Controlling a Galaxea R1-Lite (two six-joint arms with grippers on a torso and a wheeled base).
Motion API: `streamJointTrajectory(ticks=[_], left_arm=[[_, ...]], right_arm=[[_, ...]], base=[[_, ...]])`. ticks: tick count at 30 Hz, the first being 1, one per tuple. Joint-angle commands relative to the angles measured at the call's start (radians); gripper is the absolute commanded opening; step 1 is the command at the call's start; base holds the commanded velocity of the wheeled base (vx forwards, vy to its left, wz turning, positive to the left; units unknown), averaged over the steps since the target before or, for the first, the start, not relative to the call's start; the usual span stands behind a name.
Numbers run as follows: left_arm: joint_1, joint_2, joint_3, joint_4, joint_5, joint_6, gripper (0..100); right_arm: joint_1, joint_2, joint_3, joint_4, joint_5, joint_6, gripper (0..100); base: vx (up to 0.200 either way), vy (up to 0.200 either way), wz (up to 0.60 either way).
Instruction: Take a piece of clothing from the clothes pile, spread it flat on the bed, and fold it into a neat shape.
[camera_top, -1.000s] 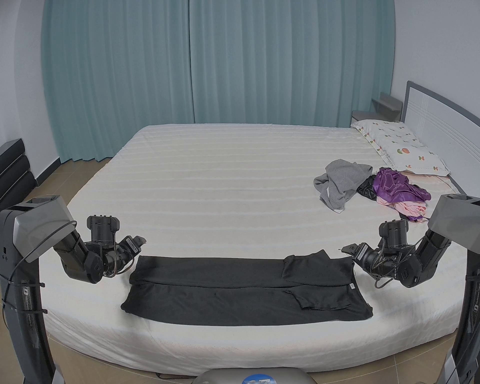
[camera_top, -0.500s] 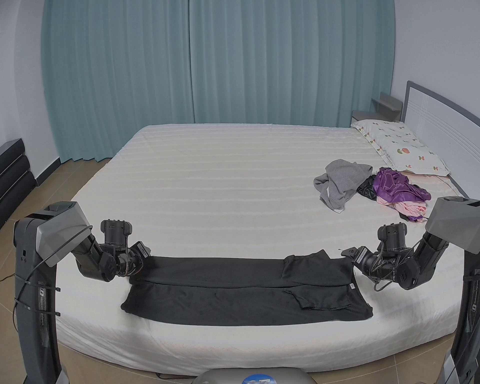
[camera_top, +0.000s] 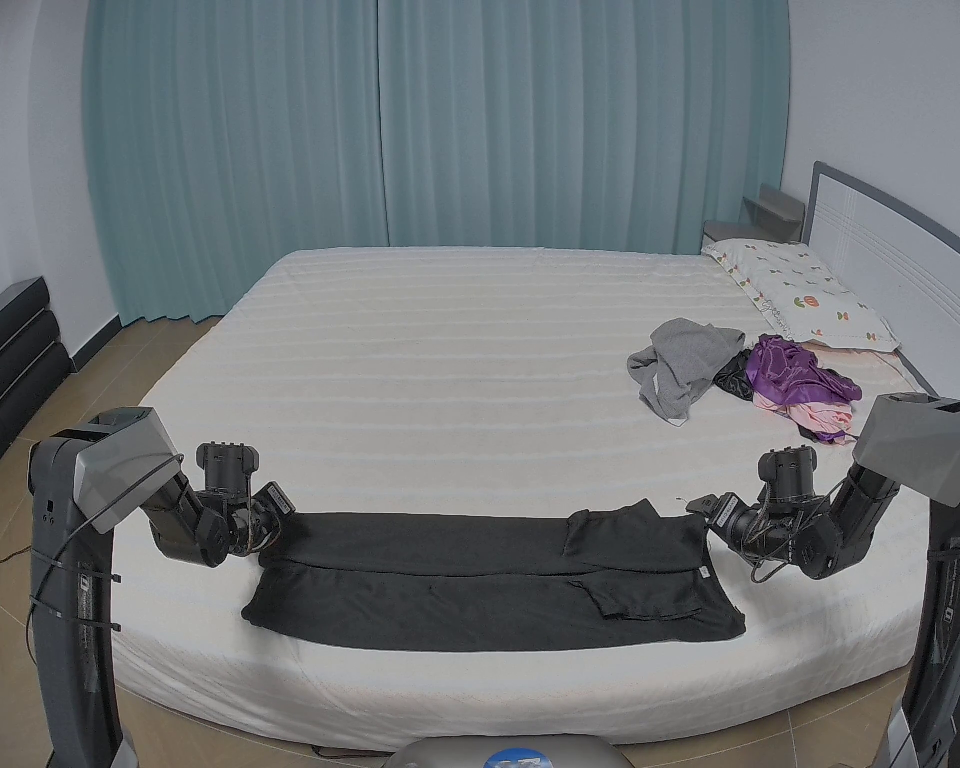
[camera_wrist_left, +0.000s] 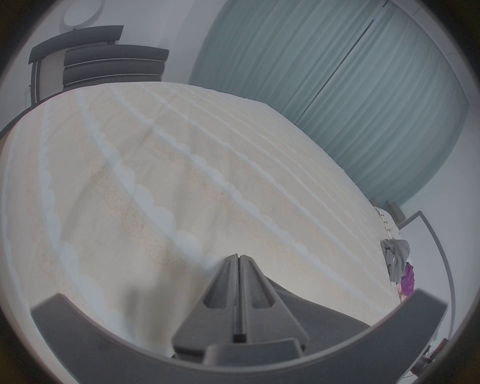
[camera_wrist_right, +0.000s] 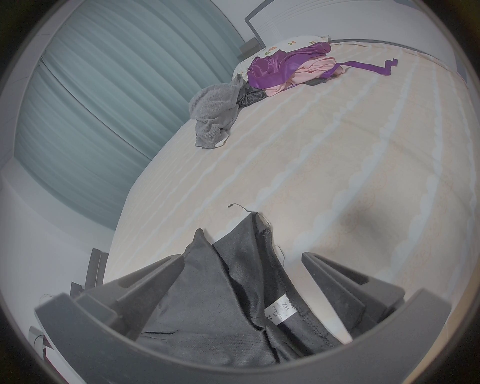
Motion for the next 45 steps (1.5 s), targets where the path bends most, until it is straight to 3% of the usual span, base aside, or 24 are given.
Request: streamJointTrajectory(ticks=[1, 4, 5, 17, 28, 33, 45], left_arm=[[0.001, -0.001, 0.0, 0.0, -0.001, -0.006, 0], [0.001, -0.003, -0.005, 0.001, -0.003, -0.007, 0], [0.001, -0.003, -0.006, 0.001, -0.003, -0.009, 100], [0.039, -0.096, 0.072, -0.002, -0.043, -0.095, 100], [0.041, -0.184, 0.256, -0.108, -0.205, -0.084, 100], [0.039, -0.185, 0.301, -0.122, -0.21, -0.018, 100], [0.022, -0.148, 0.315, -0.139, -0.218, 0.105, 100]], right_arm=[[0.001, 0.001, 0.002, -0.001, -0.002, 0.0, 100], [0.002, -0.006, 0.007, -0.001, -0.002, 0.008, 100], [0.002, -0.009, 0.01, -0.001, -0.002, 0.012, 100], [-0.002, -0.2, 0.162, -0.003, -0.001, 0.034, 100], [-0.002, -0.409, 0.438, -0.09, -0.062, 0.066, 100], [0.001, -0.392, 0.532, -0.196, -0.125, 0.103, 100], [-0.001, -0.334, 0.648, -0.374, -0.118, 0.155, 100]], base=[[0.0, 0.0, 0.0], [0.0, 0.0, 0.0], [0.0, 0.0, 0.0], [0.0, 0.0, 0.0], [0.0, 0.0, 0.0], [0.0, 0.0, 0.0], [0.0, 0.0, 0.0]])
